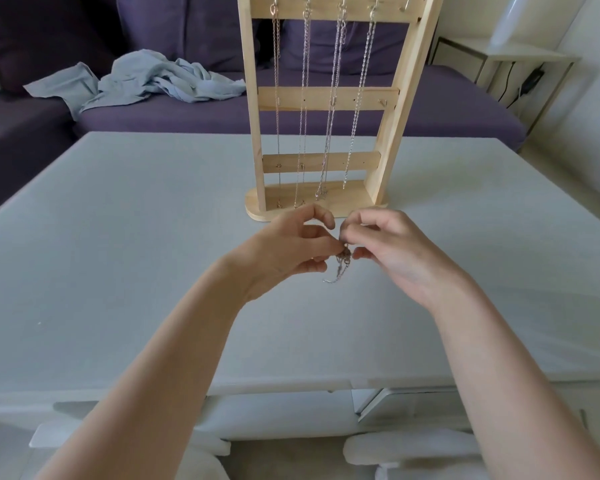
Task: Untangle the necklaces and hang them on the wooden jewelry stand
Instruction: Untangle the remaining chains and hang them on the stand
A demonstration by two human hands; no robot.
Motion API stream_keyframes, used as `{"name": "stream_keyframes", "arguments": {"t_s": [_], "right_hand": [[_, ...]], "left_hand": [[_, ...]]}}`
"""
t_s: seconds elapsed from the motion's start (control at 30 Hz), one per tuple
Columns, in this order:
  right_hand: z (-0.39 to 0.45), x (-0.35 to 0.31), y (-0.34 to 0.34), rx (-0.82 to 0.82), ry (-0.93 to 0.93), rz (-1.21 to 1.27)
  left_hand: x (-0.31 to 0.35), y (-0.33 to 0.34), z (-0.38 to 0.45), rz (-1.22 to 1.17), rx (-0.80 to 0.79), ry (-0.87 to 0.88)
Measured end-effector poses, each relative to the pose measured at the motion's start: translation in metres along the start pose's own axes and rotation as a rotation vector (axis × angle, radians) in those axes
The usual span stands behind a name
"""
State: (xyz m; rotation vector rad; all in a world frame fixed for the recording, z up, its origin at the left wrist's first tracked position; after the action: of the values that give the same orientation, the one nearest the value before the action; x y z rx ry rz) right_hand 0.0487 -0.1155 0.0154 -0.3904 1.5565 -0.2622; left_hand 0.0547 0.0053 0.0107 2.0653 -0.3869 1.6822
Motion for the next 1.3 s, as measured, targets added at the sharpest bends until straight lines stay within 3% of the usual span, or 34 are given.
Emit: {"name": "stream_keyframes", "arguments": {"t_s": [0.1,0.2,0.37,0.47,0.67,0.77,0.9,1.0,1.07,1.2,1.3], "right_hand": [[-0.001,-0.001,0.002,-0.047,-0.013,0.036],[-0.002,0.003,0.006,-0.083,0.056,0.074],[-0.005,0.011,0.006,-0.106,0.236,0.186],[-0.006,0.012,0.006,-0.108,0.301,0.252],[-0.010,0.013,0.013,-0.206,0.384,0.202],[-0.009,0.013,0.010,-0.126,0.385,0.288],[-0.006,0.010,0.003,-0.024,0.346,0.383],[-0.005,0.010,-0.003,0.075,0.339,0.428],[-0.004,0.012,-0.009,0.142,0.330,0.497],[-0.006,0.010,-0.009,0.129,0.298,0.487],[-0.005,0.008,-0.001,0.091,0.278,0.487]], "left_hand": [[-0.002,-0.004,-0.002,-0.023,0.008,-0.061],[-0.003,-0.010,0.000,0.140,0.081,-0.061],[0.005,-0.014,0.002,0.487,0.180,0.093],[0.010,-0.014,0.002,0.564,0.243,0.197],[0.017,-0.009,0.000,0.234,0.313,0.238],[0.015,-0.011,-0.001,0.036,0.309,0.199],[0.008,0.000,-0.003,-0.400,0.128,0.055],[0.007,0.006,-0.004,-0.525,0.022,-0.005],[0.007,0.001,-0.004,-0.424,0.058,-0.022],[-0.004,-0.008,-0.001,0.213,0.257,-0.070],[-0.008,-0.003,0.002,0.326,0.289,-0.069]]}}
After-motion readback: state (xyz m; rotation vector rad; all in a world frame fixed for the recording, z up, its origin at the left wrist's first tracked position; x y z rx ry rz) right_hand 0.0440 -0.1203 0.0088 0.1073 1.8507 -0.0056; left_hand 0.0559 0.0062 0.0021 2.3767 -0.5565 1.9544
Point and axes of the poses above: each hand's wrist, its own z-axis towards the middle knuckle, its own y-axis out of the palm, x = y × z, the point moved 6 cm from there along z, towards the middle knuckle, and after that the axes turned 9 degrees about -z, right-handed, at the moved point
